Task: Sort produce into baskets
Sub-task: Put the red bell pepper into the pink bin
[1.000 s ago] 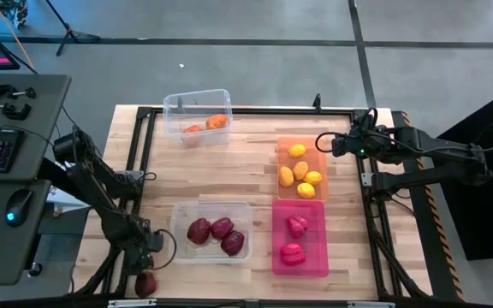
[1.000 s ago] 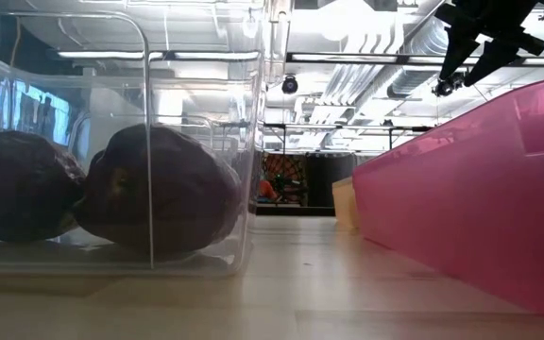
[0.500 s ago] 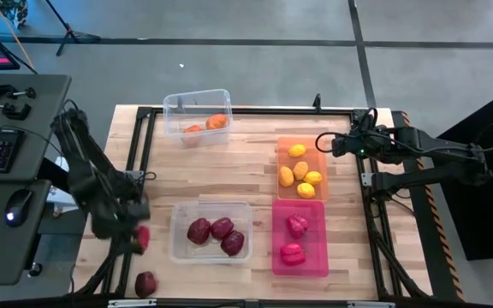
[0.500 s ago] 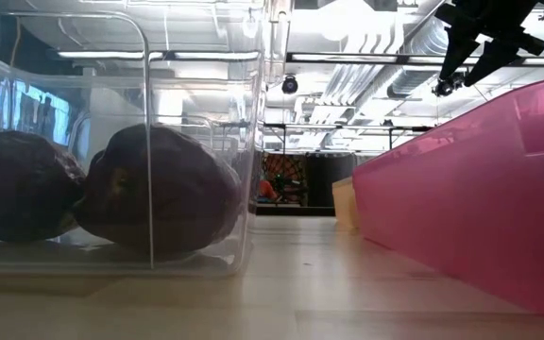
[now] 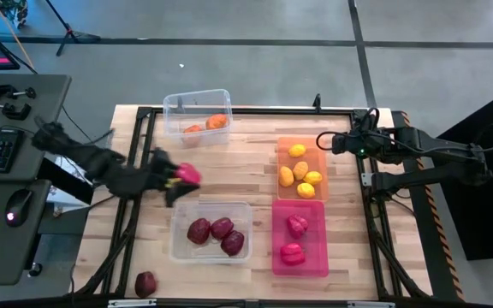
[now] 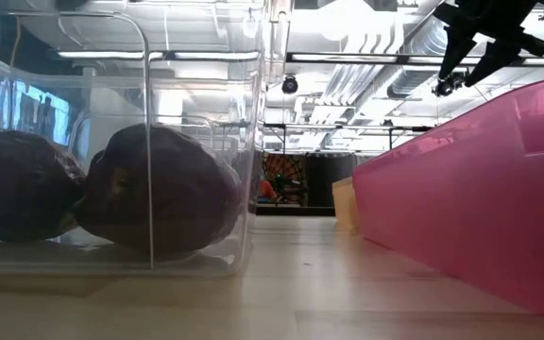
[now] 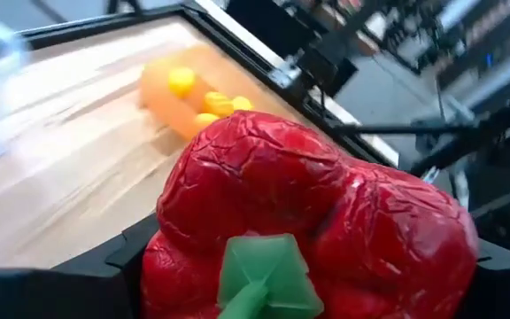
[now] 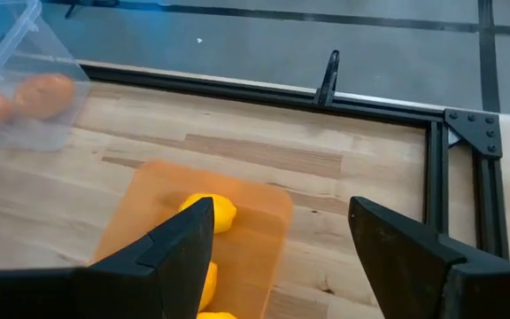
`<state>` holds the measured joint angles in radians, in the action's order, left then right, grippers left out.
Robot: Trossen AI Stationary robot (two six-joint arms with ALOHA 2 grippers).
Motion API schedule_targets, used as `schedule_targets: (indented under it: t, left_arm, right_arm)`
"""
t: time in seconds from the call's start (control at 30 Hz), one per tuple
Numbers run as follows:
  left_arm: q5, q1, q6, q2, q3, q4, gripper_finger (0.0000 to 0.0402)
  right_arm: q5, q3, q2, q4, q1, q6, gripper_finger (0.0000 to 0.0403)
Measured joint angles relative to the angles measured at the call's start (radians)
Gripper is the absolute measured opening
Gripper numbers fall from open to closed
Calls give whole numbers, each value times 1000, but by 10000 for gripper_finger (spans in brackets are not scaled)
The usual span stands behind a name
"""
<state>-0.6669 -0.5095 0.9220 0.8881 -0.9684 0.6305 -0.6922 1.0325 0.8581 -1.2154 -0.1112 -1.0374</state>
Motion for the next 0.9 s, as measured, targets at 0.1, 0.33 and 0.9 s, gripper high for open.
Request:
schedule_targets:
  t: [0.1,0.33,0.9]
  left_arm:
    - [181,144,-174,116,0,-180,300]
    - [569,333,-428,514,-11,-775,300]
    - [624,358,-486,1150,-488,-854,314]
  right_arm:
    - [1,0,0,0,0,-19,252]
    - [47,0,0,0,0,-10,252]
    - [54,0,0,0,0,-10,252]
